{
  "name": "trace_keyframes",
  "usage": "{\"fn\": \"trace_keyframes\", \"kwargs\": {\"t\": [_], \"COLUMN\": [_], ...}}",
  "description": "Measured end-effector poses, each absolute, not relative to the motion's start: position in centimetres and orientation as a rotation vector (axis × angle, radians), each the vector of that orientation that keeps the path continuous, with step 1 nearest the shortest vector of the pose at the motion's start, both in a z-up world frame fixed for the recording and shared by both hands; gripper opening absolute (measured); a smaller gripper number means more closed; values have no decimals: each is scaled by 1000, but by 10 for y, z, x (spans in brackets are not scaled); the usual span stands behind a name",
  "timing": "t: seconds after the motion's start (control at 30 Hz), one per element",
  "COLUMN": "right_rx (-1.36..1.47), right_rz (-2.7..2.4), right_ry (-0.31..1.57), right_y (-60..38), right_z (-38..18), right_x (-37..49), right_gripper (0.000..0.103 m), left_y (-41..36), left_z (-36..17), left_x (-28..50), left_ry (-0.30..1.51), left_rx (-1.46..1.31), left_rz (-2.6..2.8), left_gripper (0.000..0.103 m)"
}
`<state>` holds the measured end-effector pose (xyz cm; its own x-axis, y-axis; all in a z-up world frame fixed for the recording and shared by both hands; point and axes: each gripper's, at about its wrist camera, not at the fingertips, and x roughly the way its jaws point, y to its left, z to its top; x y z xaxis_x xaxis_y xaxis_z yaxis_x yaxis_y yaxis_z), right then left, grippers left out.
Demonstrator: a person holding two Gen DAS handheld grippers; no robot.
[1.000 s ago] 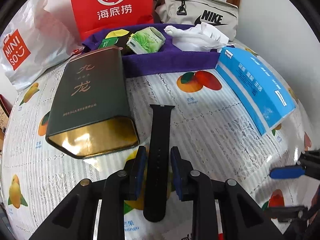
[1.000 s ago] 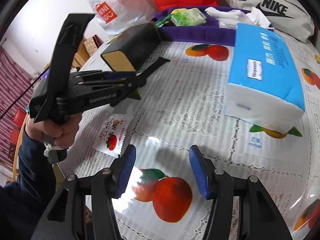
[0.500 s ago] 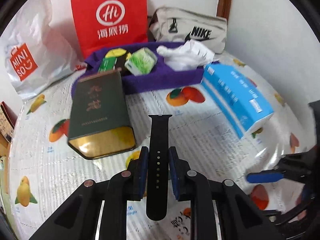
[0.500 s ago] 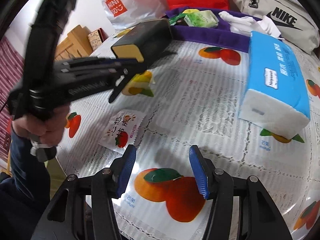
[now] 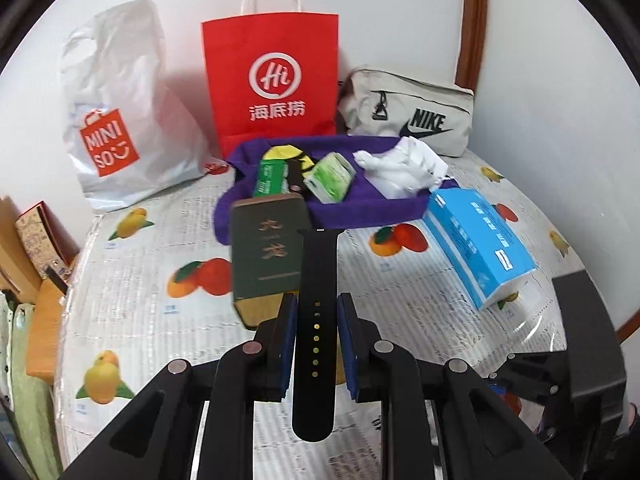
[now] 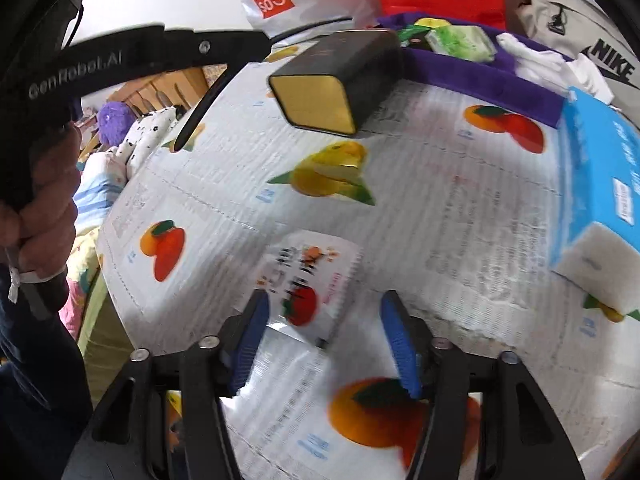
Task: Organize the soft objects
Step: 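Grasp the white tomato-print snack packet with the right tool while the left tool holds the strap, then carry the strap to the purple towel with the left tool while the right tool carries the snack packet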
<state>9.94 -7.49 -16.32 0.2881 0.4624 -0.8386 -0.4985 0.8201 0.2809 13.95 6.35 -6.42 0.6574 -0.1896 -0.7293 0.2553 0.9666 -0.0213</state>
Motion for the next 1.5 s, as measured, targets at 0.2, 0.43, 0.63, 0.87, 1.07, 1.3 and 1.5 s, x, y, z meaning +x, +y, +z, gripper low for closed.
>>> {"fn": "trace_keyframes", "kwargs": {"t": [0.2,0.43,0.63,0.87,1.07,1.3,1.5], "right_rx": [-90,-198,-195,-125,-38,2,-5], "right_rz": [502,390,400,465,495,502,482], "right_ry": [1055,948,900,945,999,998,953], "right_y": [-47,-24,-37,-54,-73,-93,-108], "right_z": [-169,-177,-175,-170,-160,-141,-118], "right_x": [90,75,75,86,96,108,118], "right_gripper": [80,82,45,27,20,17,9], "left_y": [86,108,116,111,104,97,91], "left_z": [-65,-68,-72,-74,-68,-59,-54], "left_x": [138,133,132,135,141,152,165], "left_ry": [814,816,830,841,838,835,836], "left_rx": [59,19,-4,-11,-21,-38,-50], "left_rz": [-212,-182,-175,-177,-186,-203,-211], "left_gripper": [20,20,20,20,20,20,20]}}
